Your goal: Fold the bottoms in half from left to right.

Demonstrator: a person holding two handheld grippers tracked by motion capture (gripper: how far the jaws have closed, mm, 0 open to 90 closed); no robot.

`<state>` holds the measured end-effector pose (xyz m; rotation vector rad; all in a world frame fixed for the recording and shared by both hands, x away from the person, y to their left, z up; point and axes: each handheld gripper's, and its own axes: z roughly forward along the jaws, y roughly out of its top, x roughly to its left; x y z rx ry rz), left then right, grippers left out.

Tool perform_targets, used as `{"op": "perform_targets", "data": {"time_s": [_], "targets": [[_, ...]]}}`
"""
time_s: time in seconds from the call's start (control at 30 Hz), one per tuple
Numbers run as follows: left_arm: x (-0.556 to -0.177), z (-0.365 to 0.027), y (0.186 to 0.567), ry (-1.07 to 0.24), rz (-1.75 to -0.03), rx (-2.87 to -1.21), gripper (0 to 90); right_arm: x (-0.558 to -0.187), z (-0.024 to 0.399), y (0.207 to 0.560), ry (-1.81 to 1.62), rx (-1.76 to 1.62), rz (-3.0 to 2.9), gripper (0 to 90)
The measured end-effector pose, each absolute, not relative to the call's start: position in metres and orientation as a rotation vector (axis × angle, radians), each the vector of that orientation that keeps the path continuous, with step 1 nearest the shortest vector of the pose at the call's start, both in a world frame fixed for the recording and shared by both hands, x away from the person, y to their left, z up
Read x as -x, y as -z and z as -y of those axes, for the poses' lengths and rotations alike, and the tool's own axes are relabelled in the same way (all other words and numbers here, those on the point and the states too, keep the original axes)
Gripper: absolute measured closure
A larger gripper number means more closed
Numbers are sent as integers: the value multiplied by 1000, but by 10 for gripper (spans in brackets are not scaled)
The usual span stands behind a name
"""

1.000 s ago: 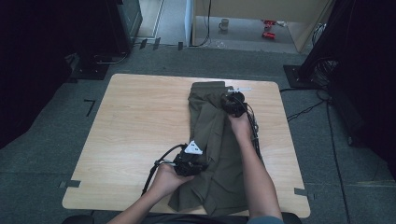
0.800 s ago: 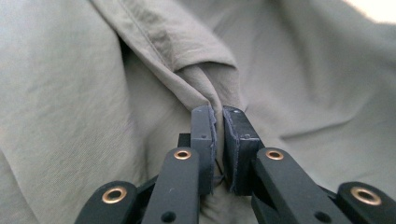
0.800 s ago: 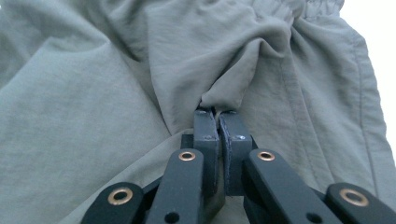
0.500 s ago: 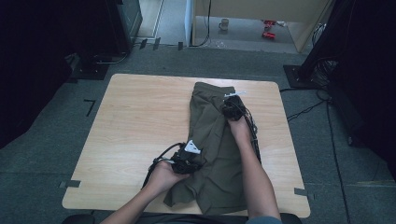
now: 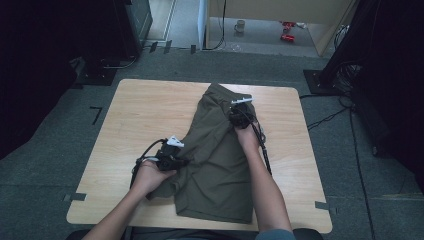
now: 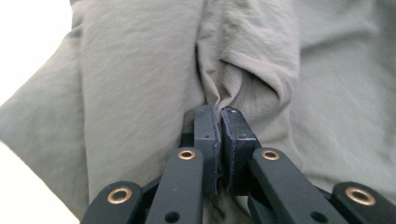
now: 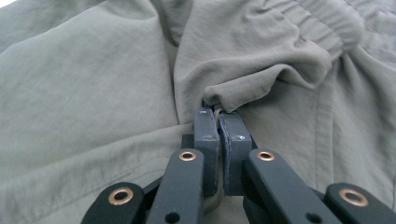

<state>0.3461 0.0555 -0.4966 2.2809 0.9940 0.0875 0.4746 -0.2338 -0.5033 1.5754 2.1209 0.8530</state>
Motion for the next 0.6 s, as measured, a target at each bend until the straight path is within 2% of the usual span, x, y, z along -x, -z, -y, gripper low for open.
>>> {"op": "perform_targets", "data": {"time_s": [0.33, 0.5, 0.6], "targets": [[-368, -104, 496, -159, -1144, -2206, 867, -478, 202, 505, -908, -1548, -2148, 869], [-361, -104, 485, -149, -1122, -2201, 889, -481, 203, 501, -893, -1557, -2174, 868], [-348, -99, 465, -150, -1053, -2177, 893, -480, 207, 493, -929, -1556, -2158, 869]]}}
